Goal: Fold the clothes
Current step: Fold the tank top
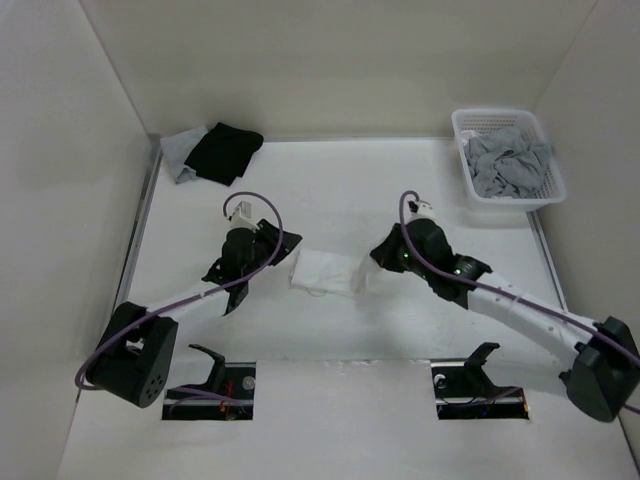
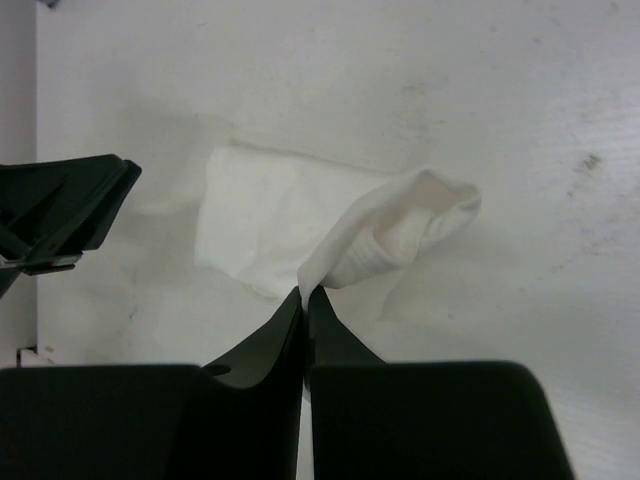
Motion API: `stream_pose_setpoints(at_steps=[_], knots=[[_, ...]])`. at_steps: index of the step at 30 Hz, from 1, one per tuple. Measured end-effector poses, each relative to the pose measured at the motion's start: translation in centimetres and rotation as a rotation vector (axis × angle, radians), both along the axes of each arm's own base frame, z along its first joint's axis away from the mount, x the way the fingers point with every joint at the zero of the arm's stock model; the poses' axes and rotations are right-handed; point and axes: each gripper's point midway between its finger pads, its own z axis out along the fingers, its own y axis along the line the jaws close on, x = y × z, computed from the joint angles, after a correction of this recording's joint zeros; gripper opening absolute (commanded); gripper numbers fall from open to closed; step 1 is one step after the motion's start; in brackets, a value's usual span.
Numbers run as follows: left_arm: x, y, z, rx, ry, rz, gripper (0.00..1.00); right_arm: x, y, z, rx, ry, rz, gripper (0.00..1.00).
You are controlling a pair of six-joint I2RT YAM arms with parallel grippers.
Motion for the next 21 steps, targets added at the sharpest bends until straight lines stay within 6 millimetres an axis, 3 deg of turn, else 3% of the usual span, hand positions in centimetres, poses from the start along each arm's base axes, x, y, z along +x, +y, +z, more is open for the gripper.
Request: stream_pose_setpoints(at_steps=[8, 10, 12, 15, 18, 21], knots=[[0.5, 2.5, 1.7, -0.013, -0.028, 0.058, 0.26, 1.8, 9.8, 0.6, -0.139, 0.033, 0.195, 0.06], [0.8, 3.4, 2.1, -0.016, -0.036, 0.079, 0.27, 1.8, 12.5, 0.1, -0.17, 0.043, 0.24, 0.14], [1.0, 4.3, 2.4, -0.018, -0.046, 0.102, 0.27, 2.1, 15.2, -0.7, -0.191, 0.052, 0.278, 0.3], [1.2, 5.5, 2.7, -0.022, -0.052, 0.129, 0.28, 2.1, 18.8, -3.0, -0.22, 0.079, 0.32, 0.47], [1.3, 6.5, 3.1, -0.028, -0.06, 0.152, 0.28, 1.2, 20.4, -5.4, -0.253, 0.109, 0.352, 0.49], [1.4, 7.2, 3.7, -0.031, -0.073, 0.168, 0.28, 0.1, 20.4, -5.6, -0.254, 0.108, 0.37, 0.49]])
